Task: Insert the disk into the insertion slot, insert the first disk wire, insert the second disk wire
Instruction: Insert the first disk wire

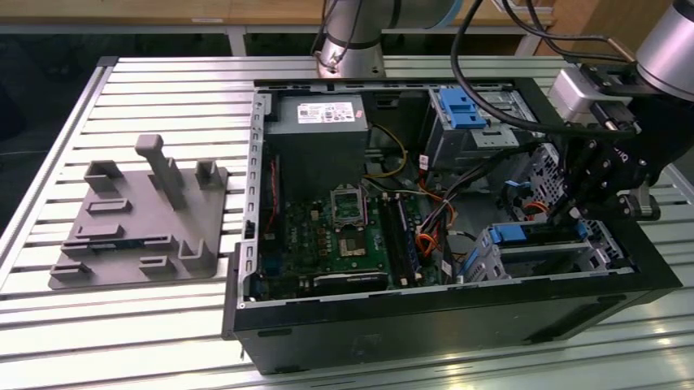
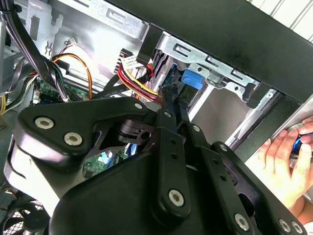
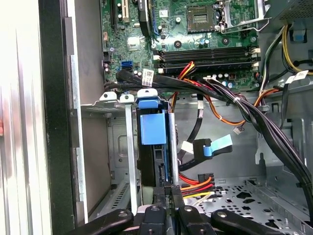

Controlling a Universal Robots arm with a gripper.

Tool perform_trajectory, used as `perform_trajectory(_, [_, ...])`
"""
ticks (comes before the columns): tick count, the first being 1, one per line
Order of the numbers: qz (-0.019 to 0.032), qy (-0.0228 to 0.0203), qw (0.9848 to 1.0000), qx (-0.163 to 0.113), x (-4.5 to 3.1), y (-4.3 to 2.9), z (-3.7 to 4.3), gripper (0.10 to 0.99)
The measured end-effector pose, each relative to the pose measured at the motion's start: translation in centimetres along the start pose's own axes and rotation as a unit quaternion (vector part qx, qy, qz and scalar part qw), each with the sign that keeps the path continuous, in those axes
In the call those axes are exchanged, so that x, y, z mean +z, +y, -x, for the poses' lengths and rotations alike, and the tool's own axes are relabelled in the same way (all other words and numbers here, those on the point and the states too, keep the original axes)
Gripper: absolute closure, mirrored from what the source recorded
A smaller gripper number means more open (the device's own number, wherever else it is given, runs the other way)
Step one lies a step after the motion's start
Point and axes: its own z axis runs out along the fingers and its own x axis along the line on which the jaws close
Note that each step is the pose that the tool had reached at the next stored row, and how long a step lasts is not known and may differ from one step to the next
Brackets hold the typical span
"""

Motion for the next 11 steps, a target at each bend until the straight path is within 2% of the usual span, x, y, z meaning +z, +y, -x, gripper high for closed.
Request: perform_trajectory(11, [0.0004,0.0004,1.0,0.0,0.06,-0.01,-0.15,0.922])
